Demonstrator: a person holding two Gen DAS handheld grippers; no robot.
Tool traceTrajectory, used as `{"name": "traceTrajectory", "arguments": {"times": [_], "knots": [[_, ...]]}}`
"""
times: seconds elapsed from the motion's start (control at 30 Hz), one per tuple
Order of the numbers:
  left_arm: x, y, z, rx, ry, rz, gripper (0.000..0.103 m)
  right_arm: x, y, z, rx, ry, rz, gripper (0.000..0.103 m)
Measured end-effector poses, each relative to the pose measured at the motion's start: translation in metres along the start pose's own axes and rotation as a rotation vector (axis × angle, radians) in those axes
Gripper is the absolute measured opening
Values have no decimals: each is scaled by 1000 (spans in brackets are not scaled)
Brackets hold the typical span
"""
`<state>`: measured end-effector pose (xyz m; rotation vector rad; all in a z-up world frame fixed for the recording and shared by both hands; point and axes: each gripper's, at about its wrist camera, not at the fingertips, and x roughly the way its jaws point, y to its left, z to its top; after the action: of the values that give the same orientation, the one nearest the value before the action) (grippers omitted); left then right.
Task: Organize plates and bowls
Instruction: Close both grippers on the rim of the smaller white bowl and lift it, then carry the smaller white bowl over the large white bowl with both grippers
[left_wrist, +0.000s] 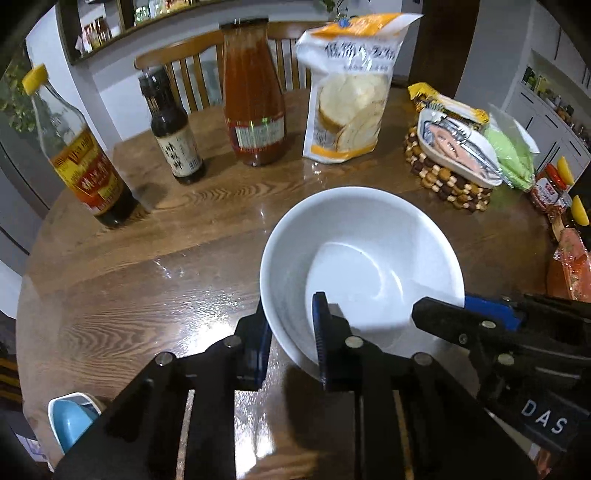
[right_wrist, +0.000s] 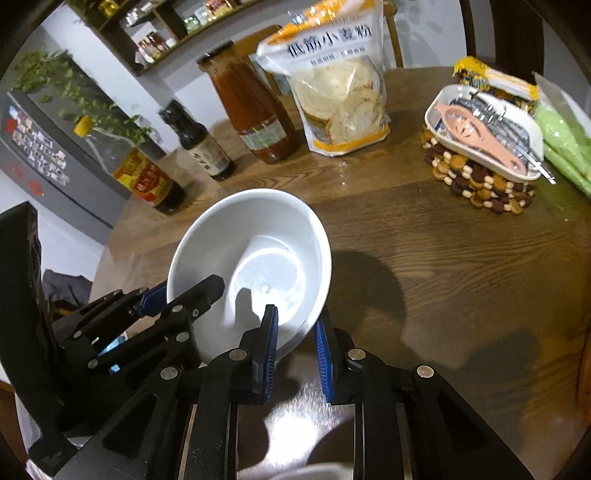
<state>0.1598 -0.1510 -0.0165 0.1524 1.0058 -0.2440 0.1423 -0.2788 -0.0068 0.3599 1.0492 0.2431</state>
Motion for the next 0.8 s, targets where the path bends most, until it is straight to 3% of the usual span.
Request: {"name": "traceTrajectory", "arguments": {"times": [0.47, 0.8], "knots": [[-58, -26, -31, 56, -85, -34, 20, -69, 10, -51, -3, -123, -22, 23], [-87, -45, -58, 106, -122, -59, 20, -96, 7, -86, 24, -151, -44, 23]]}}
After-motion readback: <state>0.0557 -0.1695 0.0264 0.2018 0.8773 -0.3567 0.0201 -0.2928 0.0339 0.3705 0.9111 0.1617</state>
